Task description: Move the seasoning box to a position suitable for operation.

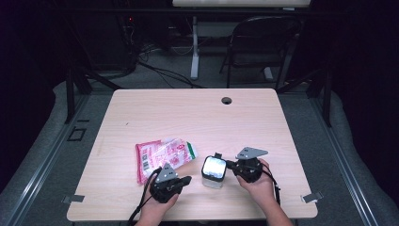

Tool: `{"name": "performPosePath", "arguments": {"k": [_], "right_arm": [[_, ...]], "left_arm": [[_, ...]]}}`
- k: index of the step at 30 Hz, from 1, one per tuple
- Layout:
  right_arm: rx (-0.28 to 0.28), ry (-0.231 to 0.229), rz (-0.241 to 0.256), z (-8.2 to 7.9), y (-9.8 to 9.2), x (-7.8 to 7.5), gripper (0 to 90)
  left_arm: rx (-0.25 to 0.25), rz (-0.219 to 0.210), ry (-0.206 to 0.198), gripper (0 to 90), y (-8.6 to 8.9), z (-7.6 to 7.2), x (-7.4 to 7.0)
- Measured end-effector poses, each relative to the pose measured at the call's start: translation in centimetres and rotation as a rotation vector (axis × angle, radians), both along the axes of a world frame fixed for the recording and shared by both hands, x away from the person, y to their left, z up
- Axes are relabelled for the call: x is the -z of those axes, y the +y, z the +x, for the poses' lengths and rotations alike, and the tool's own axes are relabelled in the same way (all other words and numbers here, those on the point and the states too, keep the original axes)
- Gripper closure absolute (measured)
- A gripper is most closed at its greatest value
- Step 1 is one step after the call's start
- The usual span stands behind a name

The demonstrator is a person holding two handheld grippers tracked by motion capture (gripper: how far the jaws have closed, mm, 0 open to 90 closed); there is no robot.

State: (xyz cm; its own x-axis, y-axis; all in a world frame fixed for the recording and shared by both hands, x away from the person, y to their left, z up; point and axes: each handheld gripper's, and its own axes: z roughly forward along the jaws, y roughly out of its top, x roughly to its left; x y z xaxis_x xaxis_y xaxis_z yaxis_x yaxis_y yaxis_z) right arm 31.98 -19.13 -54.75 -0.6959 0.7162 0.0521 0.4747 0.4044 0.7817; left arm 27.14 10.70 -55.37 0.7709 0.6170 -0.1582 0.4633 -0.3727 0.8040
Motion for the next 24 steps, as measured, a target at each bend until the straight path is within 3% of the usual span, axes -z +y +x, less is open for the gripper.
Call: {"name": "performPosePath", "arguments": {"k": [16, 24], "right_arm": [[-0.065, 0.028, 0.018, -1.7, 0.7, 0.2, 90.0], [-0.067, 0.030, 0.007, -2.1, 0.9, 0.2, 90.0]], "left_arm": [[0.032, 0.020, 0.005, 90.0, -1.1, -0.5, 0.3], [0.024, 0.035, -0.002, 90.0, -1.1, -0.4, 0.3]]}}
